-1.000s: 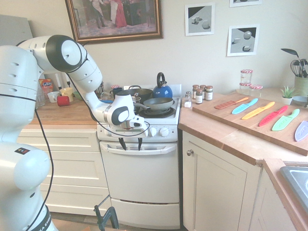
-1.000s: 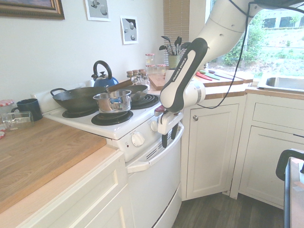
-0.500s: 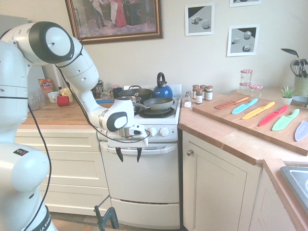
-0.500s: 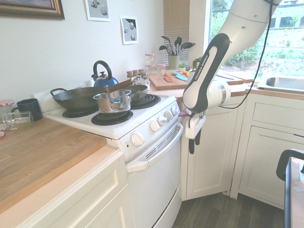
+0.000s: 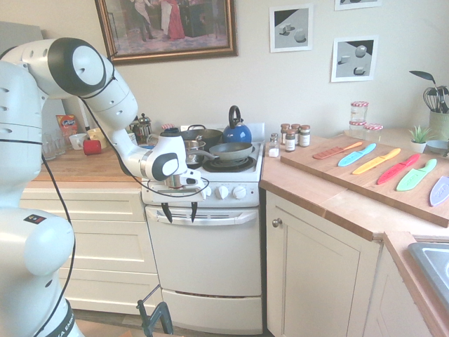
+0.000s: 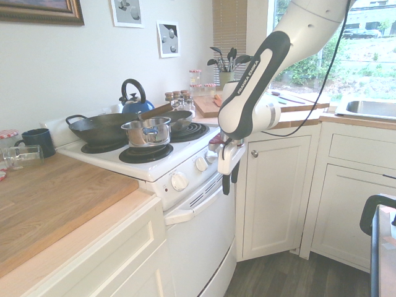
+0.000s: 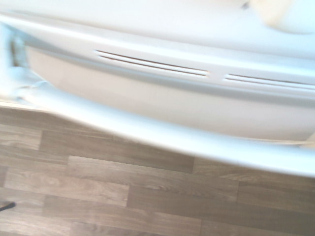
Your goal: Open the oven
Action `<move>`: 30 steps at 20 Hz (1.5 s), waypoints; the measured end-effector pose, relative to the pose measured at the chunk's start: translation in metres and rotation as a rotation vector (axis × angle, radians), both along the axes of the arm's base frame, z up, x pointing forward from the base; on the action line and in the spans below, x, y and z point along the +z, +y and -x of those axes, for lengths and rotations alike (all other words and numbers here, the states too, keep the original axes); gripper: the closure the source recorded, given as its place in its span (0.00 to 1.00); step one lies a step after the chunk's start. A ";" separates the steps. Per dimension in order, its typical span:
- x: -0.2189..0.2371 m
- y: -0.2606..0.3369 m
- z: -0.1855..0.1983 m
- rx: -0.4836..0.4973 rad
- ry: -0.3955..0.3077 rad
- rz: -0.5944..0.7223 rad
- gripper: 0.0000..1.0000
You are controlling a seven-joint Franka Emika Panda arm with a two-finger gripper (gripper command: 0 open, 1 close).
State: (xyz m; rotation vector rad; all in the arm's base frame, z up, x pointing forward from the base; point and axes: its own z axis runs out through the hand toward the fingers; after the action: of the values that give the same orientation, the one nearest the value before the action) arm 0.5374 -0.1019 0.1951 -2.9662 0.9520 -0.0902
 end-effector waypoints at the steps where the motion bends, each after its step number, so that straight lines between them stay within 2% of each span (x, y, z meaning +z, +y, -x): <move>1: -0.005 0.001 -0.010 0.001 -0.003 0.004 0.00; 5: -0.001 0.007 -0.032 -0.018 0.020 -0.007 0.00; 8: 0.013 0.012 -0.056 -0.001 -0.028 0.002 0.00; 13: -0.002 0.013 -0.068 -0.002 -0.018 0.010 0.00; 18: -0.004 0.002 -0.067 -0.019 -0.013 0.009 0.00; 19: -0.011 -0.003 -0.060 -0.033 0.008 0.000 0.00; 22: -0.032 -0.013 -0.056 -0.063 -0.037 -0.005 0.00; 27: -0.033 -0.016 -0.052 -0.076 -0.043 -0.022 0.00; 30: -0.036 -0.031 -0.036 -0.094 -0.037 -0.035 0.00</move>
State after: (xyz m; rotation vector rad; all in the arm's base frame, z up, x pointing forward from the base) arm 0.5733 -0.1329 0.1589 -2.8776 1.0765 -0.1288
